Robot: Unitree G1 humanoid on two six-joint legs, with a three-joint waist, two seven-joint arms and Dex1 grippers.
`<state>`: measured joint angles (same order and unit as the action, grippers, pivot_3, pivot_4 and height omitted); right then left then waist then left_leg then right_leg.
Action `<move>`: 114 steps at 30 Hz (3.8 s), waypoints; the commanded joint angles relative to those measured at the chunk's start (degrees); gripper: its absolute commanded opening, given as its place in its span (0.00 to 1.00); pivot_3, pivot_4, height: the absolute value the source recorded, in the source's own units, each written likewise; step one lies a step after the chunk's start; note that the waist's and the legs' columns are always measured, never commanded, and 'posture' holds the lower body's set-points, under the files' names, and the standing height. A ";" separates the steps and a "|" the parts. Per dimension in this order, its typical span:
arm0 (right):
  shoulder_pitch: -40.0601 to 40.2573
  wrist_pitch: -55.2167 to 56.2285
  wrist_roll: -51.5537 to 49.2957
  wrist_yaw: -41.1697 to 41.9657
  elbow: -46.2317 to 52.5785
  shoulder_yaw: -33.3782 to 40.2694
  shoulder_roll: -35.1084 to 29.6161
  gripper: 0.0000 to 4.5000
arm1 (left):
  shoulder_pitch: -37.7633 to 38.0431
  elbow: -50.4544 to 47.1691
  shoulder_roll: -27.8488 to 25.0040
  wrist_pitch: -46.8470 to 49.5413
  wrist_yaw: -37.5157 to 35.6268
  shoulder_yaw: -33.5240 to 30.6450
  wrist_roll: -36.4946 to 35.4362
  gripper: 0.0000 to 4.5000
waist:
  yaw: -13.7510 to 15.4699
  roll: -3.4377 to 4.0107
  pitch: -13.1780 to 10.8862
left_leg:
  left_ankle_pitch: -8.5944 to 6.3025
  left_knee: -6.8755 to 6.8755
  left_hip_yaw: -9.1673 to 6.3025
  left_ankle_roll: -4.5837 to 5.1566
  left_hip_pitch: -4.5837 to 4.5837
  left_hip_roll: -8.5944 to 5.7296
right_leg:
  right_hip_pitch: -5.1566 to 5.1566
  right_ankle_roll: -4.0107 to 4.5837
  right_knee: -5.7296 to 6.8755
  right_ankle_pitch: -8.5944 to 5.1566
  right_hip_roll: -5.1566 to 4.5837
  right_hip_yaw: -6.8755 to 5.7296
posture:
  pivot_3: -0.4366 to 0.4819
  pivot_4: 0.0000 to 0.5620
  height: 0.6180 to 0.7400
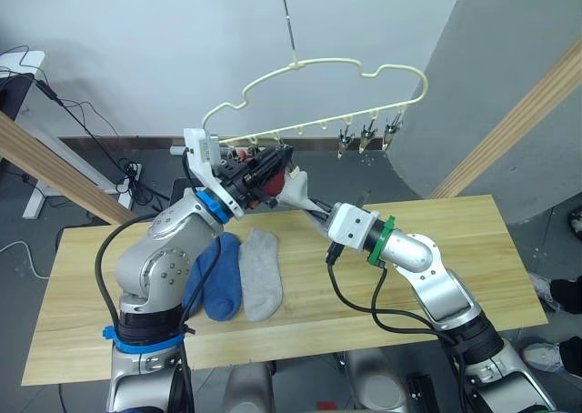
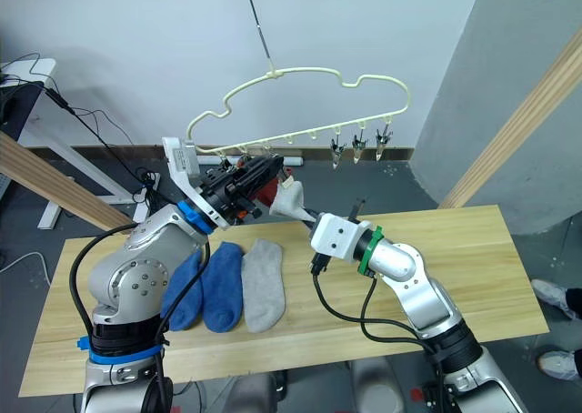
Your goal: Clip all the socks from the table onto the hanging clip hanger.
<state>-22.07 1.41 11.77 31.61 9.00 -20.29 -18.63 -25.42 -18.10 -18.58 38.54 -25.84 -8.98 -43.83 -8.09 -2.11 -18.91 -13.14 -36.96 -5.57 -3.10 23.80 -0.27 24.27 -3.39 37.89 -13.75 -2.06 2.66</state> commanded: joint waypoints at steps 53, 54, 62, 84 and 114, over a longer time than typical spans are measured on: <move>-7.38 -42.59 -14.30 -3.78 22.32 11.46 1.27 0.61 | 13.79 -10.27 -21.38 -15.52 -23.12 -0.40 7.38 0.71 | -0.02 0.02 -0.01 | 0.00 0.11 0.07 0.00 0.06 0.06 | 0.12 0.10 -0.12 -0.02 -0.02 0.02 | 0.21 0.54 1.00; -7.67 -42.68 -14.30 -4.06 21.87 11.42 1.48 0.61 | 13.62 -10.14 -21.29 -15.49 -23.06 -0.28 7.50 0.71 | 0.01 0.02 0.00 | 0.00 0.11 0.07 0.00 0.05 0.06 | 0.13 0.10 -0.10 -0.02 -0.02 0.01 | 0.21 0.54 1.00; -8.53 -44.90 -15.02 -6.63 20.87 11.10 2.96 0.43 | 13.08 -9.83 -20.72 -15.85 -22.86 0.33 8.65 0.71 | 0.05 0.03 0.00 | 0.00 0.12 0.05 0.00 0.08 0.05 | 0.13 0.11 -0.08 -0.01 -0.03 0.00 | 0.21 0.53 1.00; -16.46 -46.94 -15.44 -13.77 13.72 10.77 8.42 0.43 | 12.30 -8.02 -20.33 -17.50 -24.35 1.89 10.39 0.71 | -0.11 0.04 0.01 | 0.00 0.10 0.05 0.00 0.07 0.05 | 0.17 0.12 0.02 0.00 -0.03 -0.01 | 0.21 0.51 1.00; -19.31 -43.87 -15.92 -19.82 8.27 12.32 16.93 0.43 | 12.55 -7.91 -19.86 -17.74 -24.11 3.22 11.25 0.71 | -0.12 0.06 0.02 | 0.00 0.08 0.03 0.00 0.07 0.05 | 0.18 0.14 0.10 0.02 -0.03 -0.01 | 0.21 0.51 1.00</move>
<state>-40.16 -43.32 -3.55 12.28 15.85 -8.49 -2.11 -12.76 -24.84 -38.58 21.90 -49.62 -5.40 -32.60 -8.21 -2.05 -18.89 -13.13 -36.88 -5.54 -3.10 23.87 -0.22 24.45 -3.24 38.00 -13.74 -2.09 2.65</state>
